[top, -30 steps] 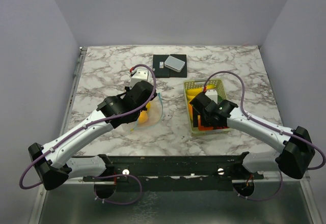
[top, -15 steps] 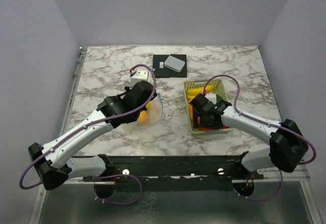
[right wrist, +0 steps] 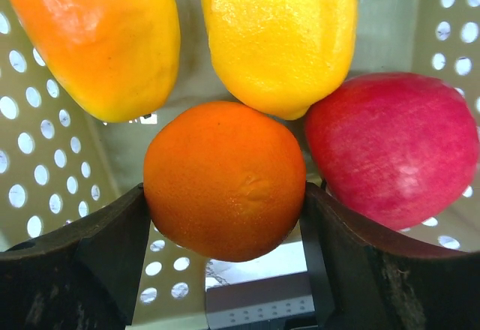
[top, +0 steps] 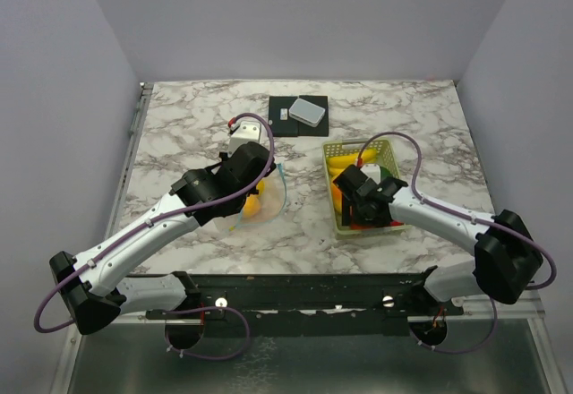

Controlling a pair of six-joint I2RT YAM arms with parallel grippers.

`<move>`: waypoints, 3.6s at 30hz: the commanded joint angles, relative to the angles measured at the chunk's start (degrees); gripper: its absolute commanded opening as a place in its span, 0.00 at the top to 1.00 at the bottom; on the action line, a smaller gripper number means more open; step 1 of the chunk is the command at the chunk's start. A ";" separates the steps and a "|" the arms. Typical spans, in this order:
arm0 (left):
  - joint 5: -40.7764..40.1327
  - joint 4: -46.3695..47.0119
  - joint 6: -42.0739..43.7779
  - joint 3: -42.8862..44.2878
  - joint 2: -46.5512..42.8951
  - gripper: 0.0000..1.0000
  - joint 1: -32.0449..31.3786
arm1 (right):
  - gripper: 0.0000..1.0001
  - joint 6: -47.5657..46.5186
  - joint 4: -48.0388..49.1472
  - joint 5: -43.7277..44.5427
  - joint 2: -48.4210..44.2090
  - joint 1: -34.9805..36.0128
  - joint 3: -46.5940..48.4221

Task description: Place the food in the zip-top bag and seal the zipper

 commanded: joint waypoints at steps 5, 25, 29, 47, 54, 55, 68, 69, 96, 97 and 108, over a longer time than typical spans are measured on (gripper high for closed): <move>0.19 0.44 -0.03 0.57 -0.66 1.00 -0.08 | 0.64 -2.06 -5.42 2.09 -6.59 -0.27 5.94; 0.62 0.57 0.27 1.50 0.37 1.00 -0.10 | 0.70 -14.17 7.74 -23.10 -17.21 2.57 13.68; 0.58 0.58 0.40 1.63 0.71 1.00 -0.11 | 0.70 -15.20 10.85 -26.07 -16.54 4.76 15.69; 1.00 0.59 0.59 1.57 0.40 1.00 -0.08 | 0.66 -17.19 15.56 -23.30 -3.34 15.08 26.90; 1.20 0.45 0.41 1.63 -0.27 1.00 -0.06 | 0.65 -17.27 16.55 -22.24 1.21 15.95 28.78; 1.23 0.46 0.37 1.63 -0.34 1.00 -0.14 | 0.64 -17.21 16.76 -22.23 1.74 15.97 28.93; 1.44 0.32 -0.14 1.55 -1.00 1.00 -0.06 | 0.34 -15.99 17.86 -20.14 6.93 17.04 30.68; 1.47 0.25 -0.22 1.47 -1.07 1.00 -0.06 | 0.30 -16.03 17.68 -20.11 7.06 17.10 30.72; 1.34 0.26 -0.14 1.88 -1.18 1.00 -0.11 | 0.14 -7.18 11.94 -12.79 -0.05 17.46 27.39; 1.33 0.18 -0.14 1.89 -1.14 1.00 -0.07 | 0.15 -6.22 11.63 -12.86 -0.40 17.46 26.82; 1.55 0.05 -0.29 1.73 -1.27 1.00 -0.06 | 0.33 3.85 14.26 -16.09 -1.76 17.47 16.98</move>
